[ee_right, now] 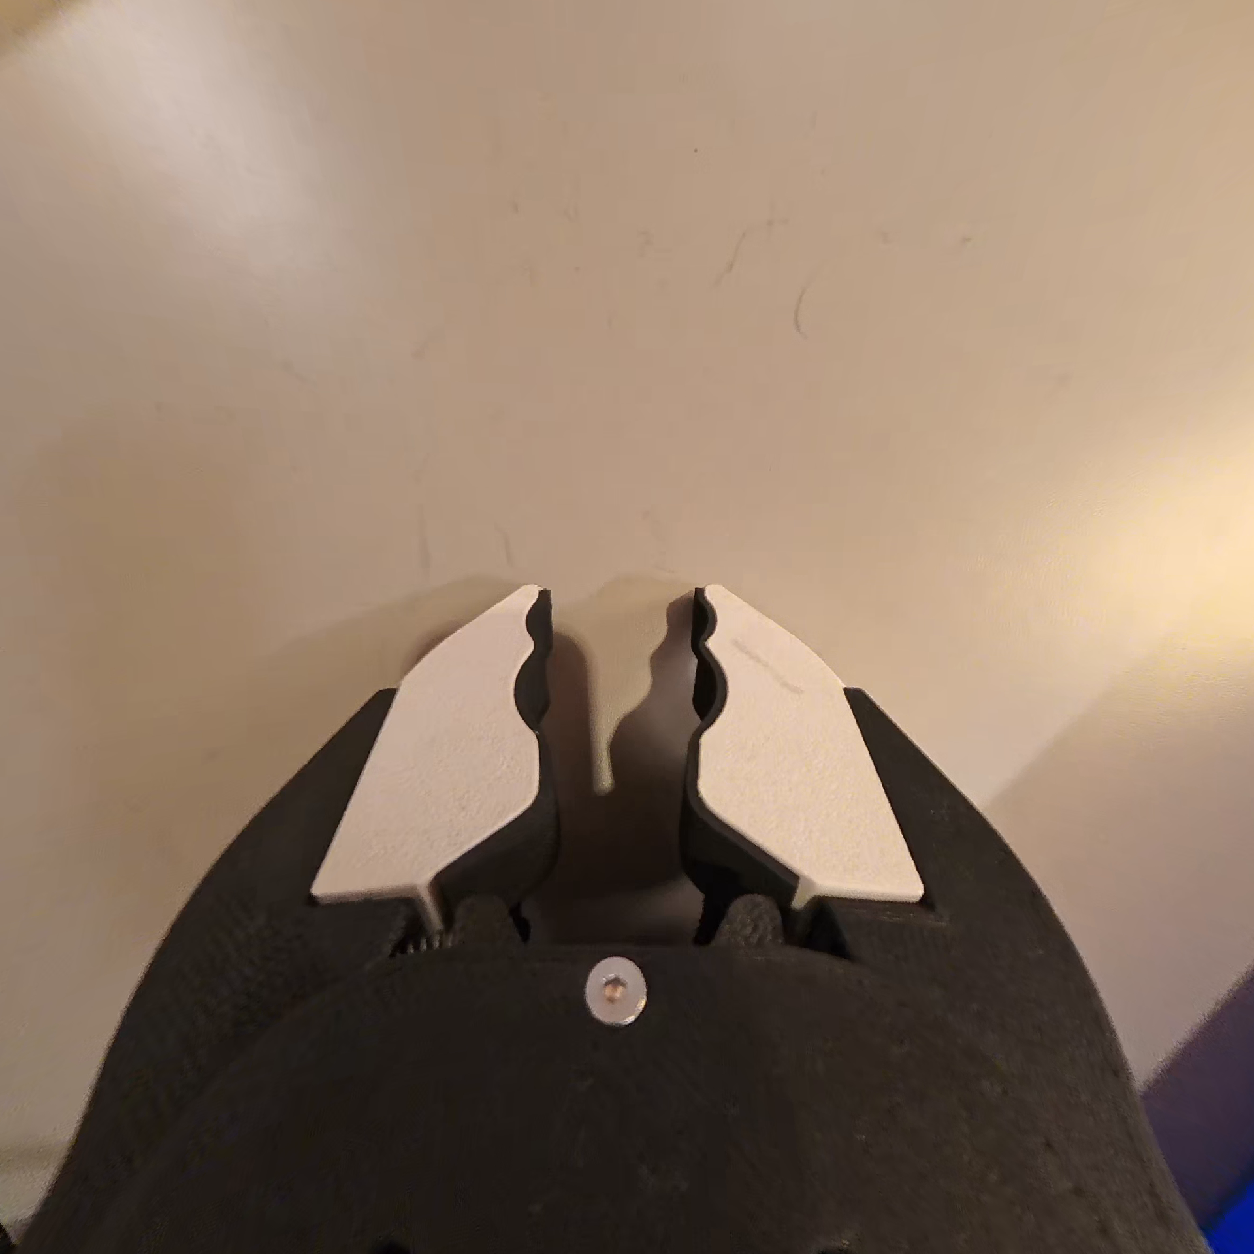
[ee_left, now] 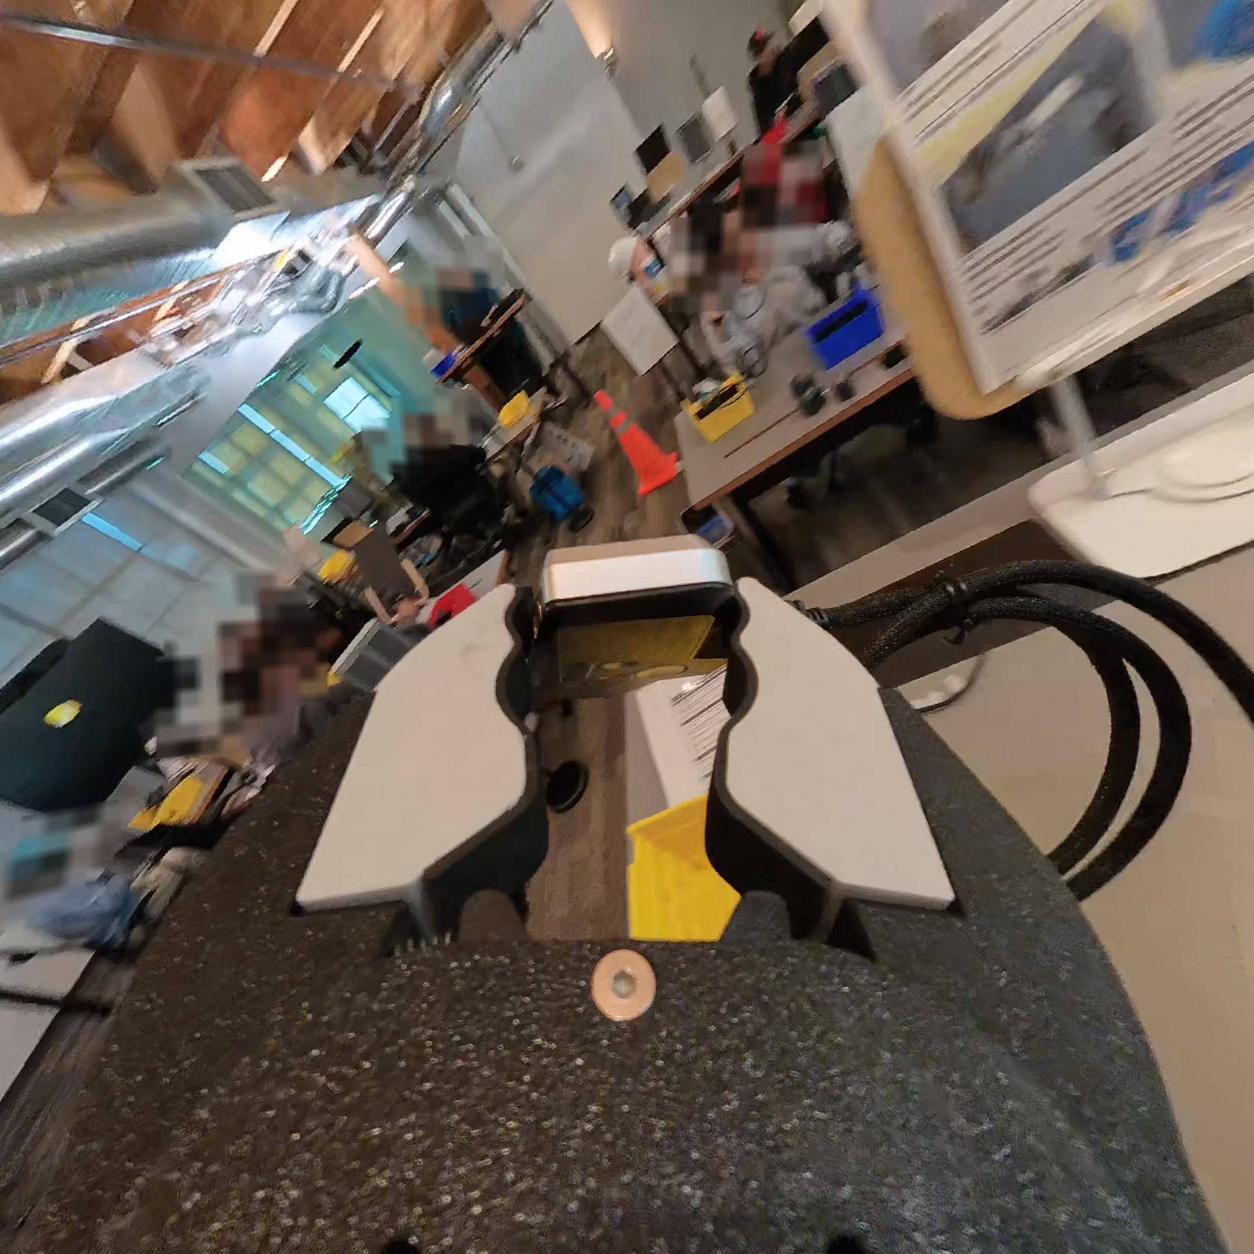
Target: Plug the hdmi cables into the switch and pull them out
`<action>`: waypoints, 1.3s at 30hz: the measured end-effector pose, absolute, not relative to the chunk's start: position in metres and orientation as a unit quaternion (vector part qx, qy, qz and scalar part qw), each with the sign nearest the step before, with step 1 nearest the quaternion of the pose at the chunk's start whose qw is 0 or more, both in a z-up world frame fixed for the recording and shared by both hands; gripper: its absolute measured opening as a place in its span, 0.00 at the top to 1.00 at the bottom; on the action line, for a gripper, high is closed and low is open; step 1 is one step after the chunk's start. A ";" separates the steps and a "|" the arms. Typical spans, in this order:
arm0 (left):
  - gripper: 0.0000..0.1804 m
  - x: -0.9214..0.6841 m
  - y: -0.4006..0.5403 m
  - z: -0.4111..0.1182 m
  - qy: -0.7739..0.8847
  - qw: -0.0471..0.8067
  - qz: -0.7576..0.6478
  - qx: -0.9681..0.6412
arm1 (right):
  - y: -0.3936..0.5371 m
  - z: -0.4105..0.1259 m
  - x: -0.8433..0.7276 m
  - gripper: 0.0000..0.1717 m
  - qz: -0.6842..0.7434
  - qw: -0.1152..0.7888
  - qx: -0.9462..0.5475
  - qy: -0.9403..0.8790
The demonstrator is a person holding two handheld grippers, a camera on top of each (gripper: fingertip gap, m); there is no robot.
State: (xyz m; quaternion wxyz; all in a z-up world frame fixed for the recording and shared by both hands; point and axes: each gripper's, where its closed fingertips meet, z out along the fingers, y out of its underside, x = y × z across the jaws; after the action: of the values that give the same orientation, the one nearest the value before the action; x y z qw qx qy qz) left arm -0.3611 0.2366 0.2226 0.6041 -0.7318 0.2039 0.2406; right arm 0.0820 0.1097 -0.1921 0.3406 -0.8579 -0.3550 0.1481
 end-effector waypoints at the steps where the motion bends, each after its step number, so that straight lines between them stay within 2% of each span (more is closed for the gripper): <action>1: 0.70 -0.341 0.233 0.226 0.219 0.608 0.217 -0.732 | 0.110 -0.192 0.082 0.77 0.148 0.341 -0.858 -0.355; 5: 0.70 -0.271 0.234 0.200 0.273 0.591 0.119 -0.750 | 0.110 -0.192 0.082 0.77 0.147 0.341 -0.859 -0.353; 10: 0.70 -0.194 0.245 0.107 0.321 0.528 -0.011 -0.786 | 0.111 -0.192 0.085 0.75 0.143 0.343 -0.862 -0.346; 17: 0.70 -0.122 0.264 -0.033 0.333 0.439 -0.061 -0.832 | 0.110 -0.192 0.088 0.74 0.140 0.345 -0.864 -0.340; 24: 0.69 -0.072 0.268 -0.109 0.324 0.390 -0.101 -0.856 | 0.109 -0.192 0.089 0.75 0.139 0.345 -0.863 -0.341; 26: 0.68 -0.066 0.264 -0.109 0.316 0.392 -0.127 -0.855 | 0.108 -0.192 0.089 0.75 0.141 0.344 -0.864 -0.340; 30: 0.57 -0.083 0.250 -0.082 0.300 0.420 -0.144 -0.844 | 0.107 -0.192 0.091 0.75 0.141 0.344 -0.864 -0.340; 34: 0.58 -0.138 0.221 -0.055 0.283 0.445 -0.134 -0.839 | 0.107 -0.192 0.091 0.75 0.142 0.344 -0.864 -0.340; 39: 0.59 -0.271 0.177 -0.030 0.189 0.458 -0.051 -0.867 | 0.106 -0.192 0.089 0.75 0.146 0.342 -0.862 -0.345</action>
State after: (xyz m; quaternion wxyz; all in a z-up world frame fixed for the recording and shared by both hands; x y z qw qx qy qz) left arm -0.2708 0.1774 -0.0302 0.4577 -0.8672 0.1894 -0.0507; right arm 0.0892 0.1058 -0.1922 0.3422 -0.8618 -0.3448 0.1458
